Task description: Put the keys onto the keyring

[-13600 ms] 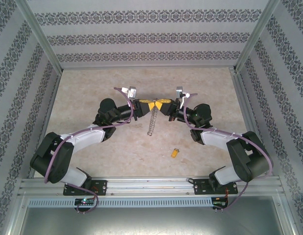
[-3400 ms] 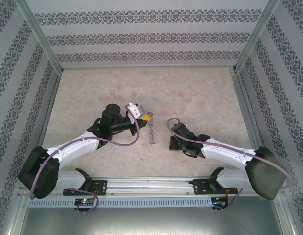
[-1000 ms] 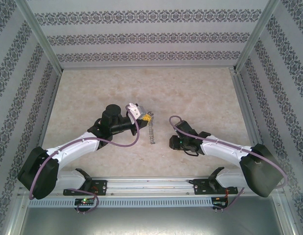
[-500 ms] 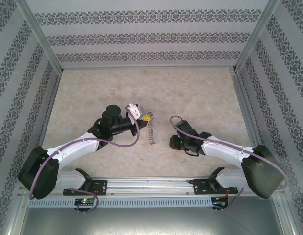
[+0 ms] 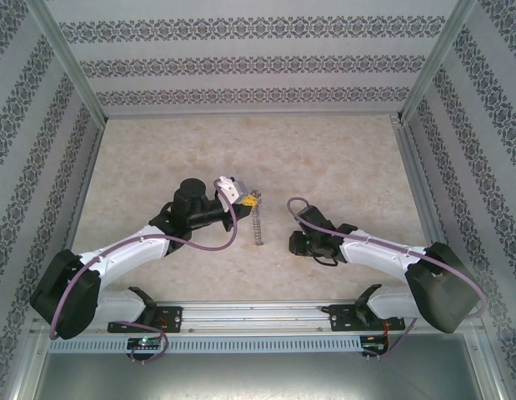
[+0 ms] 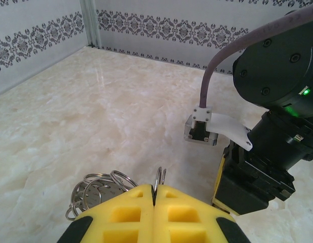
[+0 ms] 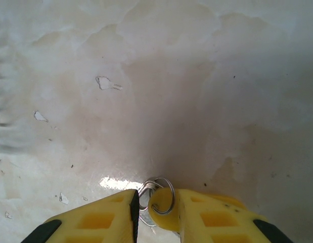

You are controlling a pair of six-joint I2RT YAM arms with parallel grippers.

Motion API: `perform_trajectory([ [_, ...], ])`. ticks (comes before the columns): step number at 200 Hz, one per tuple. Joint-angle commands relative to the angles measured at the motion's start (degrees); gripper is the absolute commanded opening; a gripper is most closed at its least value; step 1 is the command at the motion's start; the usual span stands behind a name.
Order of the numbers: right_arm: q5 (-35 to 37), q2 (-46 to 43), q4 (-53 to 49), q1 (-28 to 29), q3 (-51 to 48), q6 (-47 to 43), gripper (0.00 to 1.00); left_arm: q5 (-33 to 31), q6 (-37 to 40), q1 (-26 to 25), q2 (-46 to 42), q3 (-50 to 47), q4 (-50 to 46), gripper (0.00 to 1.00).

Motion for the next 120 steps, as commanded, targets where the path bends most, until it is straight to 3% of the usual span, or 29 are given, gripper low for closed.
perform_trajectory([
  [1, 0.2, 0.79, 0.44, 0.81, 0.35, 1.03, 0.27, 0.03, -0.15, -0.85, -1.81, -0.32, 3.87, 0.0],
  [120, 1.07, 2.38, 0.12, 1.17, 1.41, 0.82, 0.22, -0.27, 0.14, -0.85, -2.08, -0.73, 3.92, 0.0],
])
